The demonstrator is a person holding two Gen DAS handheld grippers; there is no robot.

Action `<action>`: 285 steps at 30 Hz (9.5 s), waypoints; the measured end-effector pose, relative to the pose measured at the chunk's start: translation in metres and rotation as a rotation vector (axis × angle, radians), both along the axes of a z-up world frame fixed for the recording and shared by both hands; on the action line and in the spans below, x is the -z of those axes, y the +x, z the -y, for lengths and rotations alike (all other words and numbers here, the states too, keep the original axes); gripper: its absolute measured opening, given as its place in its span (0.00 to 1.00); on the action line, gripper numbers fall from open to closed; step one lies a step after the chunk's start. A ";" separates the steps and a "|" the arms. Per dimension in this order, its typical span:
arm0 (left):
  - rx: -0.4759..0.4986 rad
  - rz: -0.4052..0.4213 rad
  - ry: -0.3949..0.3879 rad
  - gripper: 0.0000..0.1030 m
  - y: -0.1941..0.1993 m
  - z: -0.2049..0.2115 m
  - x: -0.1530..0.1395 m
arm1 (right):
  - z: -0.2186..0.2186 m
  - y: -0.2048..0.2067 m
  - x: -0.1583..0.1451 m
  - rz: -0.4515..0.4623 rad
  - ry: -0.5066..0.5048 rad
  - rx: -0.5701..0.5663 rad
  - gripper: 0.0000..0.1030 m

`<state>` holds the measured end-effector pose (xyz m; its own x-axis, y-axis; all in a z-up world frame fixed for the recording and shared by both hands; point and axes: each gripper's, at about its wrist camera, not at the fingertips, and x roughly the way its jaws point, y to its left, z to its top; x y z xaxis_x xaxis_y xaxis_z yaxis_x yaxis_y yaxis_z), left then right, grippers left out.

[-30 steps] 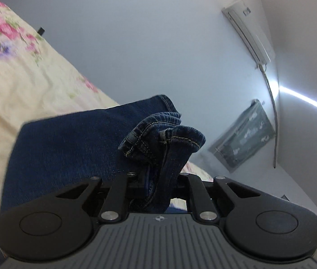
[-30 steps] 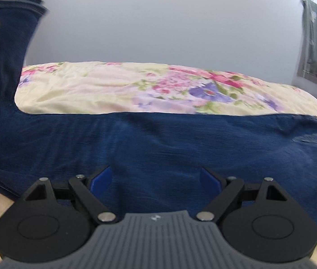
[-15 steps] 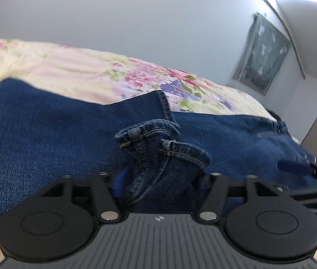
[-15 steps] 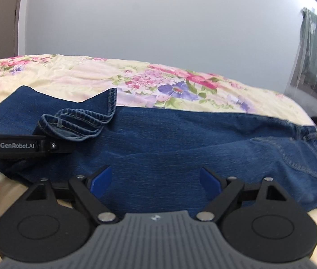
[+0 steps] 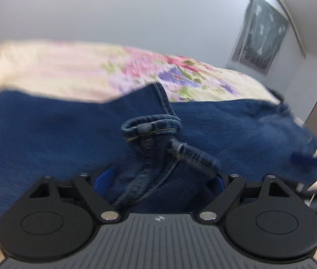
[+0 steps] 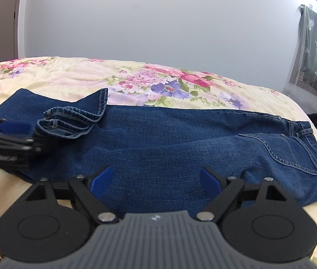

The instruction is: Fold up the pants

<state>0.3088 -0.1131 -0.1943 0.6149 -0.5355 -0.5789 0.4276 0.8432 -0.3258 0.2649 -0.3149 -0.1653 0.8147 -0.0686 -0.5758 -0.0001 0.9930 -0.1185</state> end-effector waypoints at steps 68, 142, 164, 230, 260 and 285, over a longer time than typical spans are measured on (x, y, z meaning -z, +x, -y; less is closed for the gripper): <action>0.125 0.207 0.357 0.48 -0.055 0.046 -0.009 | 0.094 -0.006 0.029 -0.023 0.006 0.135 0.79; 0.273 0.275 0.032 0.62 -0.096 0.397 -0.055 | 0.365 -0.143 -0.030 0.197 0.070 0.574 0.79; -0.155 0.059 0.102 0.64 -0.050 0.148 -0.004 | 0.313 0.027 0.020 0.002 0.153 0.251 0.73; 0.093 -0.031 -0.147 0.67 -0.052 0.124 -0.024 | 0.138 -0.069 -0.056 0.000 0.186 0.319 0.42; 0.337 -0.066 -0.020 0.72 -0.086 0.177 0.013 | 0.172 -0.009 0.008 0.120 0.039 0.028 0.57; -0.292 -0.167 -0.372 0.75 -0.041 -0.029 0.001 | 0.106 0.004 0.030 0.144 -0.072 -0.086 0.61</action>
<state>0.2674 -0.0838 -0.1956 0.6850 -0.5436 -0.4851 0.1070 0.7337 -0.6710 0.2692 -0.4208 -0.1952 0.8931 -0.0319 -0.4487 -0.0624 0.9791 -0.1938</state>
